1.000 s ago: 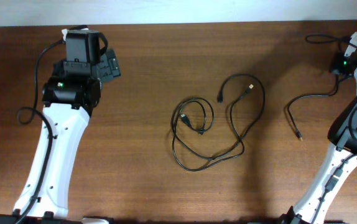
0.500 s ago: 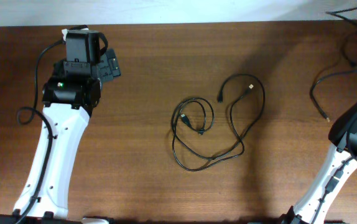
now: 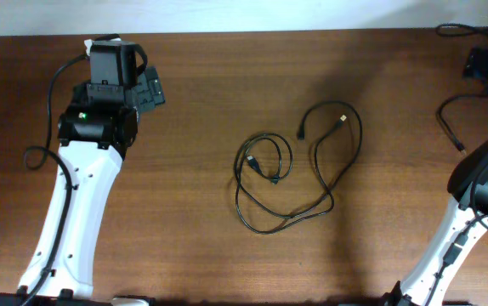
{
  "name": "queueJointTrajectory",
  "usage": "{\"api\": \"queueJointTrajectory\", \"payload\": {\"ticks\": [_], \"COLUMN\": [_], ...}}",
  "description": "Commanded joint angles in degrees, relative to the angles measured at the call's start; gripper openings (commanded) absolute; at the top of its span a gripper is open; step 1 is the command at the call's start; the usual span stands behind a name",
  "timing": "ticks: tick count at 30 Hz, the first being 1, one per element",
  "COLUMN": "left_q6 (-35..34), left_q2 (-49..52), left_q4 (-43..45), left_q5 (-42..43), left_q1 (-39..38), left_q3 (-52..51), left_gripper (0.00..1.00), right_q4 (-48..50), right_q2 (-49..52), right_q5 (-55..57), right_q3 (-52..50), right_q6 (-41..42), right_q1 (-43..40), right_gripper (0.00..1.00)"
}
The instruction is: Untangle cables
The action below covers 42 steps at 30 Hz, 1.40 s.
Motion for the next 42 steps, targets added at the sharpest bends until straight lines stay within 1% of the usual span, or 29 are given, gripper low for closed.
{"api": "queueJointTrajectory", "payload": {"ticks": [1,2,4,5,6,8,10,12,13,15,17,18,20,22,23,26,28,30,39,41,42], "left_q6": [0.1,0.1,0.1,0.1,0.1,0.1,0.1,0.1,0.1,0.1,0.1,0.1,0.1,1.1,1.4,1.4,1.4,1.4,1.4,1.4,1.4], "left_q2": [0.1,0.1,0.1,0.1,0.1,0.1,0.1,0.1,0.1,0.1,0.1,0.1,0.1,0.1,0.1,0.1,0.1,0.1,0.1,0.1,0.1], "left_q4": [0.3,0.3,-0.2,-0.8,-1.1,-1.6,-1.8,-1.9,-1.9,-2.1,-2.0,-2.0,-2.5,-2.9,-3.0,-3.2,-3.4,-3.3,-3.4,-3.4,-3.3], "left_q5": [-0.8,-0.8,-0.8,-0.8,-0.8,-0.8,-0.8,-0.8,-0.8,-0.8,-0.8,-0.8,-0.8,-0.8,-0.8,-0.9,-0.8,-0.8,-0.8,-0.8,-0.8], "left_q1": [0.0,0.0,0.0,0.0,0.0,0.0,0.0,0.0,0.0,0.0,0.0,0.0,0.0,0.0,0.0,0.1,0.1,0.1,0.1,0.1,0.1], "left_q3": [-0.5,-0.5,-0.5,-0.5,-0.5,-0.5,-0.5,-0.5,-0.5,-0.5,-0.5,-0.5,-0.5,-0.5,-0.5,-0.5,-0.5,-0.5,-0.5,-0.5,-0.5], "left_gripper": [0.99,0.99,0.99,0.99,0.99,0.99,0.99,0.99,0.99,0.99,0.99,0.99,0.99,0.99,0.99,0.99,0.99,0.99,0.99,0.99,0.99], "right_q4": [-11.6,-15.9,-24.0,-29.0,-31.5,-34.6,-35.8,-35.6,-36.6,-42.3,-43.5,-43.4,-41.2,-36.3,-30.6,-20.5,-17.3,-15.6,-15.1,-12.5,-10.0], "right_q2": [-8.3,-8.4,-8.4,-8.4,-8.4,-8.4,-8.4,-8.3,-8.1,-7.5,-7.4,-7.4,-7.4,-7.4,-7.4,-7.4,-7.4,-7.4,-7.4,-7.4,-7.4], "right_q5": [3.5,4.8,4.5,4.5,4.5,4.5,5.0,9.8,10.9,9.7,8.1,7.8,7.5,7.4,7.9,7.2,7.1,7.5,7.7,7.6,7.6], "right_q3": [1.0,1.0,1.0,1.0,1.0,1.0,0.9,0.5,0.5,0.2,-1.1,-2.2,-6.1,-9.9,-12.4,-18.1,-20.9,-22.7,-24.9,-26.6,-27.5], "right_q6": [18.4,24.6,33.3,39.4,42.5,47.1,47.8,48.3,50.9,71.3,84.3,93.0,113.9,127.8,127.8,127.8,127.8,127.8,127.3,125.6,123.3], "right_q1": [4.2,4.5,4.6,4.6,4.6,4.5,4.5,4.5,4.5,3.8,3.5,3.4,3.0,2.2,1.8,0.6,0.0,-0.3,-0.3,-0.3,-0.2], "right_gripper": [0.98,0.98,0.98,0.98,0.98,0.98,0.98,1.0,0.99,0.99,0.99,0.99,0.99,0.91,0.85,0.85,0.85,0.85,0.81,0.81,0.79]}}
